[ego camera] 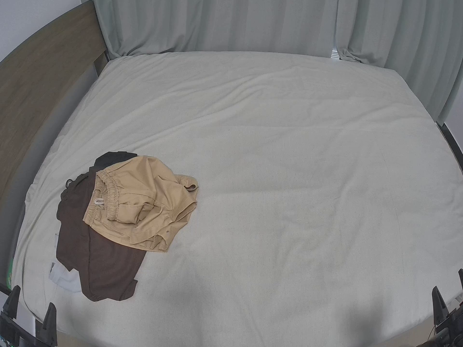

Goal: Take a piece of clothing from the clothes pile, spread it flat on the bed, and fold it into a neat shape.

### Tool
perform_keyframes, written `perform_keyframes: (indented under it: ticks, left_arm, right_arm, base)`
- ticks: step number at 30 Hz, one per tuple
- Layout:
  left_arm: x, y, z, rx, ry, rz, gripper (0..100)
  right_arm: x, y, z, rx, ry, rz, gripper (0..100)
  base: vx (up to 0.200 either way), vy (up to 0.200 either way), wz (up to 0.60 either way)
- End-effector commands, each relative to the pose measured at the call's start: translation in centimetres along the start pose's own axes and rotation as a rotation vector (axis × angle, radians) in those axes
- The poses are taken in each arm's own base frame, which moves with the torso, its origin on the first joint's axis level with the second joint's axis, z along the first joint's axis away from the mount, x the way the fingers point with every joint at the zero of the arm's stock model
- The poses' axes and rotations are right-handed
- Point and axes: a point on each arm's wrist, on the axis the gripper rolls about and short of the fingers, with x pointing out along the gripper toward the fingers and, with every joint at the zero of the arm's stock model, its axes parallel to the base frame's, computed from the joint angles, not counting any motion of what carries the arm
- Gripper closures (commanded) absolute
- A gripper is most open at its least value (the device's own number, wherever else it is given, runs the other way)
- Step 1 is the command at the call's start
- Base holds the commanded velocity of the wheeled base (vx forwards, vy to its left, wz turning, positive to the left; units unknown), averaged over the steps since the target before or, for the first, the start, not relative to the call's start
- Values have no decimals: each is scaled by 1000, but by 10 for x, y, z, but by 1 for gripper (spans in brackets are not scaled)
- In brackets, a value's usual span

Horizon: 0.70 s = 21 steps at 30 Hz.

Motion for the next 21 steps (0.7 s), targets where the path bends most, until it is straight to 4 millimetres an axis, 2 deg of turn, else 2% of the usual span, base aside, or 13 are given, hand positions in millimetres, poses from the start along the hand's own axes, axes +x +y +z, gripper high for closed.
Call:
perform_keyframes:
  ticks: [1,21]
  left_arm:
    - [0,0,-5,-1,5,1,0]
    - [0,0,-5,-10,3,-2,0]
  right_arm:
    - [0,0,-5,0,6,1,0]
    - [0,0,-5,1,6,1,0]
  base:
    - [0,0,0]
    - [0,0,0]
